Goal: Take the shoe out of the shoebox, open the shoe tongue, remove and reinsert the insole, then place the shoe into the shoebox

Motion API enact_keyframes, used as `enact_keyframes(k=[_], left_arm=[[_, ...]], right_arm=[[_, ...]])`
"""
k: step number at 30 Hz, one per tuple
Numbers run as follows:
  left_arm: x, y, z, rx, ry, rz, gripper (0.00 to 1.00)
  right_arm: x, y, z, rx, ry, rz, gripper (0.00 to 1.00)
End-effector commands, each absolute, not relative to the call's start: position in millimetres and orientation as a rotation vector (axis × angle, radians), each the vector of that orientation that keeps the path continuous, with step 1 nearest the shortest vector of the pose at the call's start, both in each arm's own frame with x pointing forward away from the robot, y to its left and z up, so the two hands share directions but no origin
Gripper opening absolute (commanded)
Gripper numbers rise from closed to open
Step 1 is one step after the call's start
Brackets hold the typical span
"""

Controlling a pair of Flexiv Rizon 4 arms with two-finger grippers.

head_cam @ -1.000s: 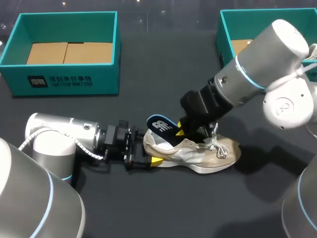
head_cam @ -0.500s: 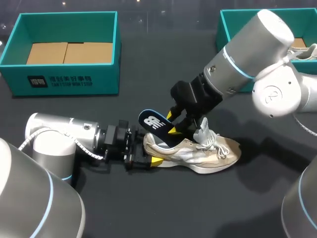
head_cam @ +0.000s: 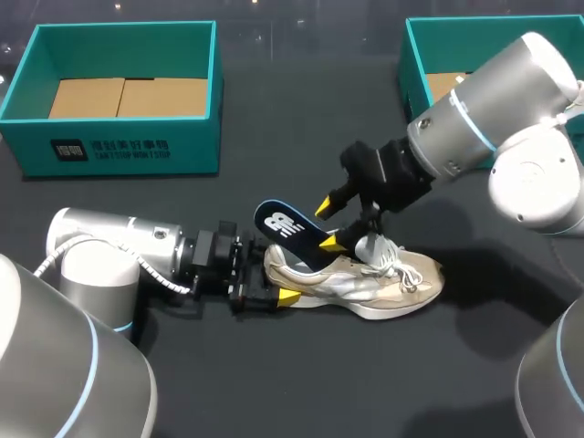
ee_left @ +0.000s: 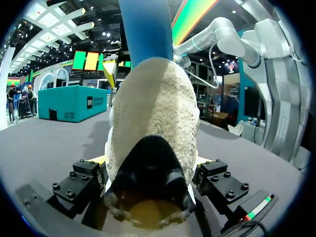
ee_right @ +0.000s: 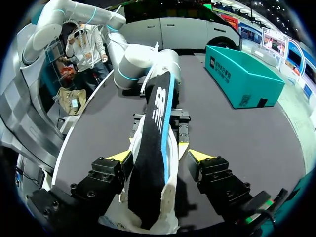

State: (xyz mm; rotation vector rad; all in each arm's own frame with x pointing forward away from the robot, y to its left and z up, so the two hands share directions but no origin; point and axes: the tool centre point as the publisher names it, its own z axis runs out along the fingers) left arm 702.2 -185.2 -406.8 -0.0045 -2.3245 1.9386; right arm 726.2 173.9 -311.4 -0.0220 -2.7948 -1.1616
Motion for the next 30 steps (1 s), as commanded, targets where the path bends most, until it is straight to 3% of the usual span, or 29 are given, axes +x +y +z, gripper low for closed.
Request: enact_keyframes(k=[1, 4, 9, 20, 30], left_arm=[[702.0, -185.8, -407.3, -0.003, -2.325, 1.939, 0.0], [702.0, -185.8, -407.3, -0.003, -2.325, 1.939, 0.0], [702.0, -185.8, -407.3, -0.003, -2.325, 1.939, 0.0], [702.0, -185.8, -407.3, -0.003, -2.325, 1.939, 0.0], [702.0, -185.8, -407.3, -0.003, -2.325, 1.939, 0.0]], right_arm=[[734.2, 185.3, -320.6, -0.044, -2.762, -1.186, 0.62], [734.9, 190.8, -322.7, -0.1, -2.761, -1.18, 0.62], [731.8, 196.6, -331.1, -0.142, -2.731, -1.164, 0.5], [725.0, 199.6, -327.1, -0.188, -2.727, -1.112, 0.47], [718.1, 209.2, -316.6, -0.179, -2.743, -1.078, 0.38]])
